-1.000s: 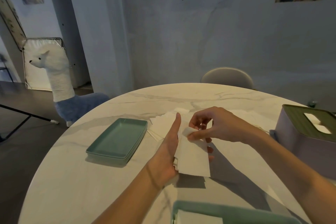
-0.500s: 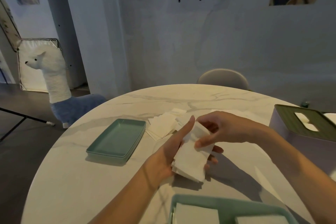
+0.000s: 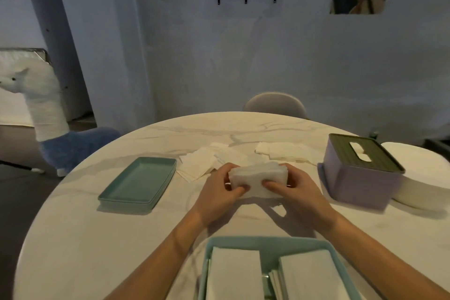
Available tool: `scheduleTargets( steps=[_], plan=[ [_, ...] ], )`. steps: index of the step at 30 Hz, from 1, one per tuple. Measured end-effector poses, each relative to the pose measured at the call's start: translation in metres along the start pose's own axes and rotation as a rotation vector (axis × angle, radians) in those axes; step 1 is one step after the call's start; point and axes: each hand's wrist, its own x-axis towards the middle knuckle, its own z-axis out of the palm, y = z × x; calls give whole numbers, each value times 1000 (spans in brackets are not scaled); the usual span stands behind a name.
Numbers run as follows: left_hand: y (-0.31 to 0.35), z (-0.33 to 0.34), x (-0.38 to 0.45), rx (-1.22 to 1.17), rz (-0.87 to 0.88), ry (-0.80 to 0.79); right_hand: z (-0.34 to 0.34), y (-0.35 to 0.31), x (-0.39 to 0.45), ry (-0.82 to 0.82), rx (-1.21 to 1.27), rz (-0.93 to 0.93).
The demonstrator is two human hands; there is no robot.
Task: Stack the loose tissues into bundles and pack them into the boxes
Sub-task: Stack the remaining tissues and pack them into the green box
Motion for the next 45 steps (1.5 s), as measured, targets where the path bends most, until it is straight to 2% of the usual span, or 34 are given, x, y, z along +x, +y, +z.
scheduleTargets(
  steps=[4, 5, 8, 13, 16, 18, 21, 25, 28, 30, 34, 40, 45],
  plan=[
    [11, 10, -10, -122, -75, 21, 15, 0, -11, -32, 422, 175],
    [19, 14, -12, -222, -135, 42, 19, -4, -14, -23, 416, 179],
    [39, 32, -13, -443, -294, 143, 29, -8, -15, 59, 146, 87],
    [29, 45, 0, -249, -300, 344, 35, -5, -9, -23, 219, 70],
    [23, 42, 2, -279, -272, 388, 31, -5, -8, -63, 342, 86],
    [20, 40, 4, -286, -241, 393, 31, -3, -5, -98, 283, 48],
    [25, 39, 5, -299, -252, 356, 29, 0, 0, -46, 108, -41],
    [29, 30, 0, -380, -235, 167, 21, 7, 0, -49, 154, 14],
    [17, 15, 1, 57, -45, 67, 0, 7, 2, -36, -177, -102],
    [10, 9, 3, 172, 44, 95, -12, 6, 5, -47, -236, -129],
    [13, -2, 4, 132, 55, 88, -22, 0, 9, -76, -168, -155],
    [9, -23, -4, 6, -39, -57, -31, 9, 10, -221, -234, 2],
    [9, -24, -4, 78, -57, -73, -35, 11, 12, -211, -261, -16]
  ],
)
